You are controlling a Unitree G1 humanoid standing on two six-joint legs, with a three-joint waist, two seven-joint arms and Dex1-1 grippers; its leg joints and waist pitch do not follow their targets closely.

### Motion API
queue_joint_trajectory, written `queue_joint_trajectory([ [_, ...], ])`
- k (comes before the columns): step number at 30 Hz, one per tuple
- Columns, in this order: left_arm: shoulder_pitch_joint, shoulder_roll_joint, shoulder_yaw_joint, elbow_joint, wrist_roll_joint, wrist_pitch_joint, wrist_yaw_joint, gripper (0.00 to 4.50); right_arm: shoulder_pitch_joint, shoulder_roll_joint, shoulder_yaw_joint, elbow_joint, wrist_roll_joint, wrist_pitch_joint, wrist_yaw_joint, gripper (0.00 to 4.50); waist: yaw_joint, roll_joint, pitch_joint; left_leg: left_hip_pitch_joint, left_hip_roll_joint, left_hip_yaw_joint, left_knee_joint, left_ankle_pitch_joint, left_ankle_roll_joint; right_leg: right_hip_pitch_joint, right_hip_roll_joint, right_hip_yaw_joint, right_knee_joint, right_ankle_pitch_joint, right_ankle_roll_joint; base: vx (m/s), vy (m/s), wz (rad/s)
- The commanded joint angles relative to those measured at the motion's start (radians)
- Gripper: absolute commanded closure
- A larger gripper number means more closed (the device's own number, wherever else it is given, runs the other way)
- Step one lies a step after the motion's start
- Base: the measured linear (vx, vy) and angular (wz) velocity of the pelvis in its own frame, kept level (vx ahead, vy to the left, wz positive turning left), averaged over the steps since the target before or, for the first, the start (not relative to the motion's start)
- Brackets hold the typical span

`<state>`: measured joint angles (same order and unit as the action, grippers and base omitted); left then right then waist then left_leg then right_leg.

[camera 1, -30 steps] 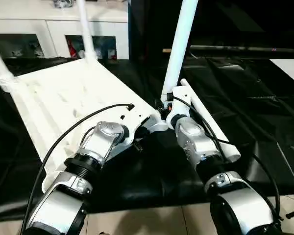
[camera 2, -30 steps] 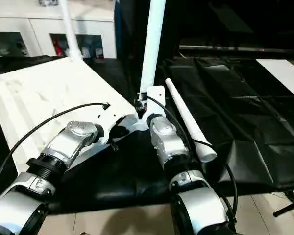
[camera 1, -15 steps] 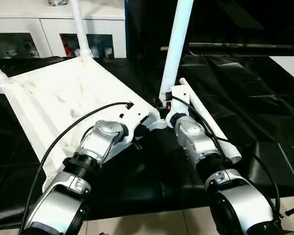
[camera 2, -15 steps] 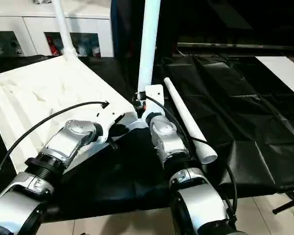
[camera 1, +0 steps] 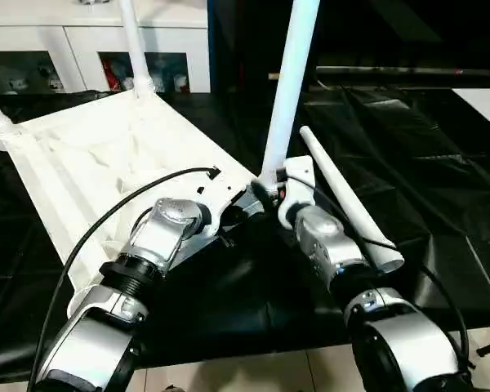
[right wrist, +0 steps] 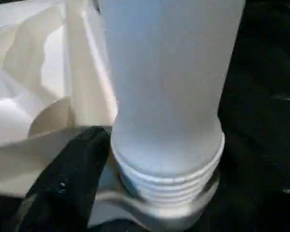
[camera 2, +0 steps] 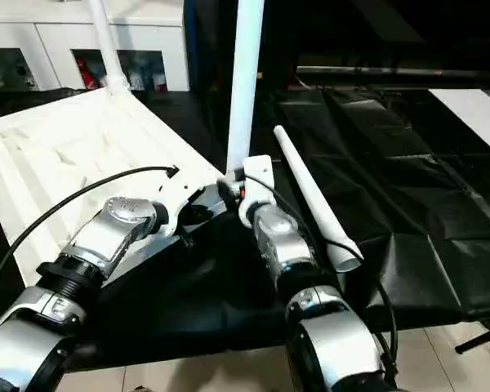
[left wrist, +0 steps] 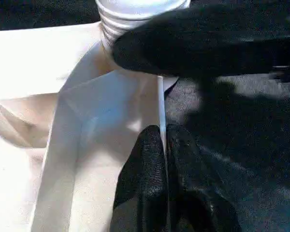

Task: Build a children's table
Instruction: Insert table leg to table base

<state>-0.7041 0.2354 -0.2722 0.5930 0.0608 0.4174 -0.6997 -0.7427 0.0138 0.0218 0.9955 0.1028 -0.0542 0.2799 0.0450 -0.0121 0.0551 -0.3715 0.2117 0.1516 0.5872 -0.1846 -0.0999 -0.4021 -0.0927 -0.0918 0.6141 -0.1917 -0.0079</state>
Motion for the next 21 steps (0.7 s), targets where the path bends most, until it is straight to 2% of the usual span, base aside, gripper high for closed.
queue_joint_trajectory([
  [1,0.011,0.029,-0.009,-0.058,-0.001,-0.054,-0.050,4.50,0.048,-0.038,0.047,-0.139,-0.004,0.045,0.121,0.51,0.005,0.001,-0.071,0.002,0.014,0.016,-0.067,-0.107,0.062,0.067,-0.048,0.051,-0.056,-0.010,-0.255,0.000,0.000,0.00],
  [3,0.013,0.030,-0.010,-0.060,-0.002,-0.059,-0.054,4.50,0.053,-0.041,0.051,-0.151,-0.005,0.050,0.128,0.44,0.008,0.003,-0.073,0.003,0.014,0.015,-0.066,-0.085,0.071,0.067,-0.048,0.051,-0.052,0.012,-0.255,0.000,0.000,0.00],
  [4,0.026,0.043,-0.012,-0.078,-0.009,-0.086,-0.080,4.50,0.099,-0.076,0.074,-0.256,0.002,0.093,0.187,0.44,0.008,0.000,-0.070,0.004,0.013,0.016,-0.067,-0.076,0.076,0.065,-0.044,0.050,-0.054,0.016,-0.259,0.000,0.000,0.00],
  [6,0.042,0.055,0.004,-0.104,-0.024,-0.076,-0.082,4.50,0.180,-0.139,0.090,-0.441,0.038,0.190,0.254,0.44,0.020,-0.004,-0.070,0.008,0.015,0.017,-0.064,-0.050,0.087,0.069,-0.042,0.053,-0.051,0.054,-0.243,0.000,0.000,0.00],
  [7,0.044,0.056,0.006,-0.106,-0.025,-0.076,-0.082,4.50,0.189,-0.145,0.091,-0.461,0.043,0.201,0.260,0.44,0.021,-0.005,-0.072,0.007,0.015,0.016,-0.063,-0.045,0.091,0.069,-0.044,0.053,-0.048,0.063,-0.243,0.000,0.000,0.00],
  [8,0.055,0.059,0.019,-0.121,-0.033,-0.073,-0.074,4.50,0.234,-0.176,0.091,-0.559,0.065,0.251,0.277,0.44,0.020,-0.007,-0.070,0.005,0.013,0.018,-0.066,-0.057,0.088,0.068,-0.043,0.052,-0.053,0.036,-0.240,0.000,0.000,0.00],
  [9,0.064,0.060,0.026,-0.131,-0.035,-0.083,-0.064,4.50,0.260,-0.189,0.088,-0.611,0.075,0.270,0.273,0.44,0.022,-0.004,-0.069,0.006,0.015,0.016,-0.066,-0.067,0.083,0.068,-0.046,0.054,-0.053,0.021,-0.235,0.000,0.000,0.00],
  [11,0.073,0.058,0.036,-0.140,-0.037,-0.109,-0.049,4.50,0.286,-0.199,0.080,-0.666,0.087,0.289,0.264,0.44,0.018,-0.008,-0.066,0.002,0.013,0.016,-0.070,-0.092,0.068,0.068,-0.044,0.052,-0.059,-0.037,-0.222,0.000,0.000,0.00],
  [13,0.081,0.051,0.052,-0.148,-0.040,-0.130,-0.025,4.50,0.312,-0.203,0.065,-0.719,0.096,0.310,0.246,0.44,0.018,-0.009,-0.065,0.004,0.013,0.018,-0.070,-0.112,0.054,0.066,-0.045,0.055,-0.064,-0.082,-0.204,0.000,0.000,0.00],
  [14,0.089,0.034,0.082,-0.163,-0.038,-0.149,0.042,4.50,0.367,-0.201,0.030,-0.817,0.095,0.336,0.182,0.44,0.015,-0.007,-0.064,0.002,0.011,0.018,-0.073,-0.121,0.046,0.064,-0.044,0.055,-0.066,-0.118,-0.194,0.000,0.000,0.00],
  [15,0.091,0.031,0.090,-0.167,-0.035,-0.155,0.058,4.50,0.388,-0.199,0.018,-0.853,0.087,0.347,0.161,0.44,0.019,-0.004,-0.063,0.008,0.014,0.020,-0.072,-0.125,0.038,0.059,-0.044,0.059,-0.072,-0.133,-0.180,0.000,0.000,0.00],
  [16,0.091,0.031,0.090,-0.167,-0.035,-0.155,0.058,4.50,0.388,-0.199,0.018,-0.853,0.087,0.347,0.161,0.44,0.018,-0.009,-0.066,0.004,0.011,0.020,-0.072,-0.114,0.038,0.062,-0.041,0.058,-0.068,-0.124,-0.174,0.000,0.000,0.00],
  [18,0.095,0.024,0.118,-0.189,-0.050,-0.166,0.076,4.50,0.423,-0.195,0.006,-0.912,0.067,0.385,0.126,0.44,0.016,-0.009,-0.065,0.002,0.008,0.021,-0.072,-0.108,0.033,0.061,-0.038,0.059,-0.071,-0.145,-0.158,0.000,0.000,0.00],
  [19,0.093,0.022,0.130,-0.195,-0.054,-0.146,0.089,4.50,0.441,-0.194,0.002,-0.934,0.065,0.399,0.119,0.44,0.013,0.000,-0.066,0.002,0.008,0.021,-0.072,-0.104,0.032,0.059,-0.036,0.061,-0.072,-0.132,-0.158,0.000,0.000,0.00],
  [21,0.094,0.020,0.140,-0.204,-0.059,-0.131,0.098,4.50,0.467,-0.192,-0.006,-0.962,0.066,0.429,0.102,0.44,0.013,-0.004,-0.069,0.002,0.007,0.022,-0.069,-0.096,0.035,0.060,-0.035,0.062,-0.067,-0.105,-0.164,0.000,0.000,0.00],
])
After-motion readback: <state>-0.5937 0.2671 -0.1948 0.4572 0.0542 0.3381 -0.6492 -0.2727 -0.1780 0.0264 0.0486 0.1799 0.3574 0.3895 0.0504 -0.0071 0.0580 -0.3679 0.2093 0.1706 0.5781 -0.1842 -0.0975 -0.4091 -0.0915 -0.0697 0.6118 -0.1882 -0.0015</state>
